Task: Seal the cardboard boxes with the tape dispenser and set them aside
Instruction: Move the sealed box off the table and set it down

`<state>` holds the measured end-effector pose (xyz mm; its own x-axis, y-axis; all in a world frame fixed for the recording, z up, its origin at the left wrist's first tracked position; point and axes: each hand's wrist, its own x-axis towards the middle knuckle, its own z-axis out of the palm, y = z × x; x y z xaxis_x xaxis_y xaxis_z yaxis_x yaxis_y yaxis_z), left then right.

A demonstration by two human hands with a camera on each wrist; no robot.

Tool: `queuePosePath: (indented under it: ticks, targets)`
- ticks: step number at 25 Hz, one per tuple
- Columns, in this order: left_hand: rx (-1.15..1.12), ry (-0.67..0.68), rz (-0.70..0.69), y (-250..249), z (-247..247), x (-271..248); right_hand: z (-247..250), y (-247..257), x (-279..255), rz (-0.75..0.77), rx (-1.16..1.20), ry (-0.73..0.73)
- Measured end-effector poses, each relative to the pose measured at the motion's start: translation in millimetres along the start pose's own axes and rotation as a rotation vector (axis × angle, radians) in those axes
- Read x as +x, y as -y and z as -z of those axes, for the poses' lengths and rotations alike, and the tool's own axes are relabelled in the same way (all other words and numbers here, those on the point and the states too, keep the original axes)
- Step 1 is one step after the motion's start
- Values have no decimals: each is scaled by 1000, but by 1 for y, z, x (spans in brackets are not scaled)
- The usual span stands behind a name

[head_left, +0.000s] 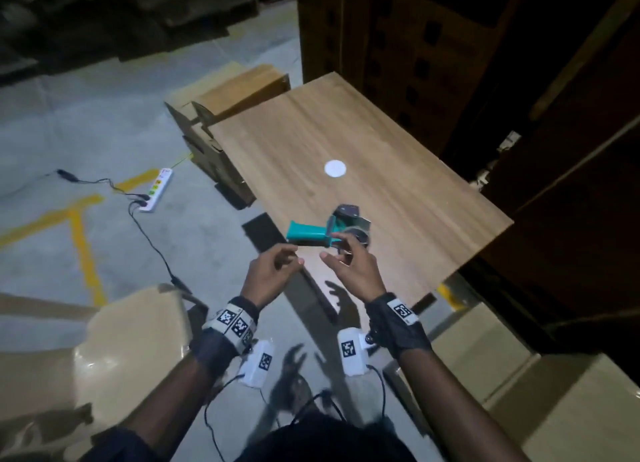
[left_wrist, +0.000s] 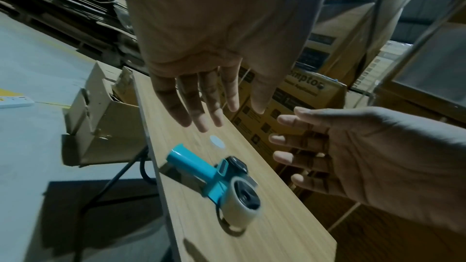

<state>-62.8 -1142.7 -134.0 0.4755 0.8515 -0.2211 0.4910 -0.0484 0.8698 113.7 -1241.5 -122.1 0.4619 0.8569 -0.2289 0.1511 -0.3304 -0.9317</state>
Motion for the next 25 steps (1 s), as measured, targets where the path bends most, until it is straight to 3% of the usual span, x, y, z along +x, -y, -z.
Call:
queuePosePath:
  ticks: [10,14,18,25]
  targets:
    - [-112,-35,75,62,136,150,-131,48,167,-47,-70,136]
    - [-81,-34,74,78,199,256,-185,75,273,-62,13,107]
    - [-15,-68,92,72,281,347,-234,118,380,-183,136,129]
    - [-28,-137,137,73,390,496,-279,194,546,-161,78,192]
